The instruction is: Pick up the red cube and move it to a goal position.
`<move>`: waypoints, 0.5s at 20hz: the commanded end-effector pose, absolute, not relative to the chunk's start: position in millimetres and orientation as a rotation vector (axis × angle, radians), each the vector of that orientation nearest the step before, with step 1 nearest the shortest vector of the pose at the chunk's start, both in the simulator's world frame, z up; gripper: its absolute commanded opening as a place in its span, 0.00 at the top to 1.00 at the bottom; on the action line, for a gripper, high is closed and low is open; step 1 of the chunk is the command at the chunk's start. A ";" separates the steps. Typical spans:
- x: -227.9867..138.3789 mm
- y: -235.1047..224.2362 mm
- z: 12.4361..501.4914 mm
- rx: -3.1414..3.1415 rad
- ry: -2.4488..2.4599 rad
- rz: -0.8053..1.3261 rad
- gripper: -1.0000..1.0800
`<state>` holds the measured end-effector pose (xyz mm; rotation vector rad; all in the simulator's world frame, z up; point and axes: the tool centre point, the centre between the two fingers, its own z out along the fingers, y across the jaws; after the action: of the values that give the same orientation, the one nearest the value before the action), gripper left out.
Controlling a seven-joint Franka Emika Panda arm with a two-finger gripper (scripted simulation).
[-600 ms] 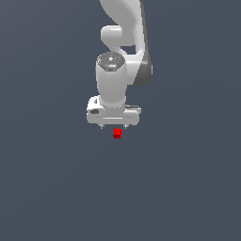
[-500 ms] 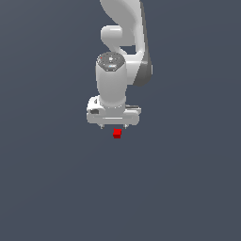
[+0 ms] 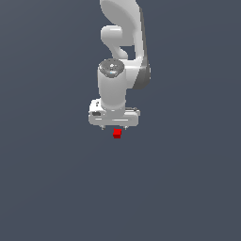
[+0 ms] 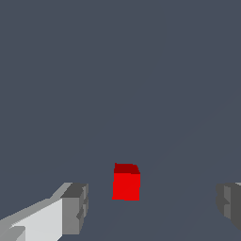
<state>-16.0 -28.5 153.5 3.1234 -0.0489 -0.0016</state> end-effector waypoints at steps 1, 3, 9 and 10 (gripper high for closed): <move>-21.7 -27.7 140.8 3.125 -0.058 -0.003 0.04; -27.3 -27.0 128.2 3.126 -0.068 -0.002 0.04; -47.4 -23.7 80.8 3.131 -0.104 -0.001 0.04; -50.5 -23.1 73.3 3.132 -0.110 -0.001 0.04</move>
<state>-45.3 -24.0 85.2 3.1309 -0.1004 -0.0020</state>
